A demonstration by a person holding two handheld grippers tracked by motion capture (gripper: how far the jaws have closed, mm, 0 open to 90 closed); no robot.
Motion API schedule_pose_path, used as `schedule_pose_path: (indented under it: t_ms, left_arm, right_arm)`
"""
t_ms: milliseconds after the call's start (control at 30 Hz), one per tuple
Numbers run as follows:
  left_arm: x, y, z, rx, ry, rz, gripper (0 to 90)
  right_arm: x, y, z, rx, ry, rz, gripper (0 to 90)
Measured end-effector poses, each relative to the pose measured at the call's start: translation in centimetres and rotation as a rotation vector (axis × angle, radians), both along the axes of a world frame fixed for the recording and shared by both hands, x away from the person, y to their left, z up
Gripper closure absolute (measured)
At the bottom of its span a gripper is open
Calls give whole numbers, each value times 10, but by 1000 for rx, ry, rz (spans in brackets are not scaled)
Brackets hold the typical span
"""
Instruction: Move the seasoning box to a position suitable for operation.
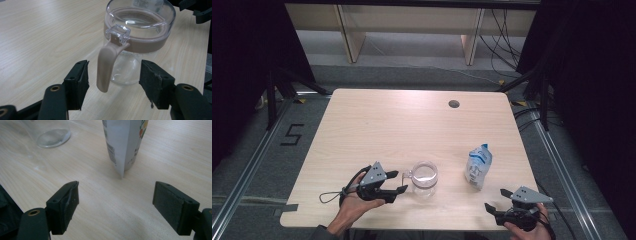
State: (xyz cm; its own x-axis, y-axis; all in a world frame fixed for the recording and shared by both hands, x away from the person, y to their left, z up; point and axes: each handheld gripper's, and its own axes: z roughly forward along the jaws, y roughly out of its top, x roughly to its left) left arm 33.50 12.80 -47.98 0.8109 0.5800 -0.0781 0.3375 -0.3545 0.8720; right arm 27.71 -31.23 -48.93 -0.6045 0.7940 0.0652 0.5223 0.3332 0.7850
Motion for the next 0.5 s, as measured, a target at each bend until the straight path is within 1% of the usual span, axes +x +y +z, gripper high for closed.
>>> schedule_pose_path:
  t_ms: [33,67,100,133,200,233,267,300,333,367,400,433,467,500]
  left_arm:
    - [-1,0,0,-9,13,15,382]
    - [-2,0,-1,-14,18,21,373]
    - [-2,1,-1,-12,20,20,367]
    - [-2,2,-2,-20,26,16,361]
    - [-4,3,-1,-19,39,30,353]
    - [-5,2,-2,-30,46,37,348]
    - [-6,2,-2,-35,54,44,345]
    - [-6,3,-2,-27,45,29,344]
    - [-7,3,-2,-32,52,35,341]
    - [-8,4,-2,-37,54,35,339]
    - [-9,3,-3,-43,53,47,335]
    - [-11,3,-2,-33,68,52,331]
    - [-11,4,-2,-36,68,51,329]
    - [-11,4,-3,-51,59,51,327]
  right_arm:
    - [1,-1,0,-7,-25,4,218]
    - [-1,1,0,16,-4,-10,218]
    - [0,1,0,15,0,-8,218]
    - [-1,1,0,18,13,-11,218]
    - [-1,1,0,12,17,-16,218]
    - [-1,2,0,11,13,-17,218]
    - [-1,2,0,15,19,-15,218]
    - [-1,2,0,21,16,-12,218]
    - [1,1,-1,13,5,3,218]
    - [1,2,-1,16,6,1,218]
    - [1,2,0,14,3,4,218]
    - [0,3,0,18,1,0,218]
    - [1,2,0,8,-4,6,218]
    - [2,2,-1,7,-7,16,218]
